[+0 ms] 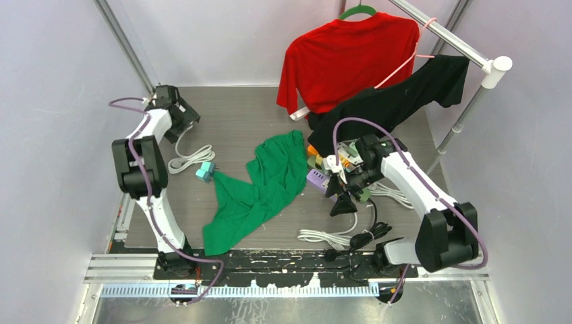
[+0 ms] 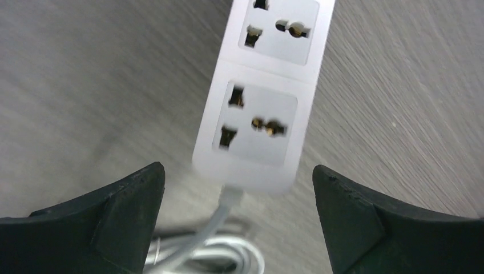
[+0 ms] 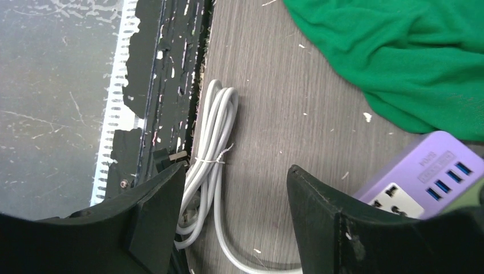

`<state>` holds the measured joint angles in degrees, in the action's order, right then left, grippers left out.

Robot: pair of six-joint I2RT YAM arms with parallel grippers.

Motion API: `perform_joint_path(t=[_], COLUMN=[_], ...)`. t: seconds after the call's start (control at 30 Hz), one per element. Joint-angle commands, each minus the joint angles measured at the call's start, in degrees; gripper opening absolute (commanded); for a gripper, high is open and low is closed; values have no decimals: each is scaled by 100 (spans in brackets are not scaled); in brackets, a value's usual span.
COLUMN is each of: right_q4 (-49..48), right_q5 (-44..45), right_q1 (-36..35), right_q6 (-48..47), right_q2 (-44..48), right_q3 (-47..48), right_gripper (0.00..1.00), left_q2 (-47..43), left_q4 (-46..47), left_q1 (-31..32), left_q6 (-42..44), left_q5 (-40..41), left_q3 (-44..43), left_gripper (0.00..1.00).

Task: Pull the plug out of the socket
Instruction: Place the socket at the center of the board, then remove the plug from the socket.

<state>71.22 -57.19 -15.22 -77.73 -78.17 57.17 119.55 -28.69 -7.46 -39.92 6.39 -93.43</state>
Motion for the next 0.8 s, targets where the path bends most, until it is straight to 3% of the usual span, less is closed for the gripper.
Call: perform_joint_path(t=[0.0, 0.23, 0.4, 0.53, 0.77], right_q4=[196, 56, -732, -1444, -1622], right_q5=[-374, -613, -400, 121, 918], right_q1=[190, 790, 1179, 1245, 1294], right_q6=[-71, 424, 1751, 2829, 3507], right_q2=[647, 1477, 2142, 2515, 2442], right_q3=[39, -96, -345, -608, -607], right_gripper=[72, 76, 79, 81, 81], left_q2=[-1381, -2550, -3333, -4094, -5758], left_q4=[712, 1449, 1926, 2771, 4117], left_q1=[25, 34, 35, 61, 859], left_q6=[-383, -415, -154, -206, -449], left_q5=[-101, -818, -1517, -2849, -3949], left_q3=[906, 2342, 2881, 3450, 4743], left_gripper=[100, 100, 100, 100, 100])
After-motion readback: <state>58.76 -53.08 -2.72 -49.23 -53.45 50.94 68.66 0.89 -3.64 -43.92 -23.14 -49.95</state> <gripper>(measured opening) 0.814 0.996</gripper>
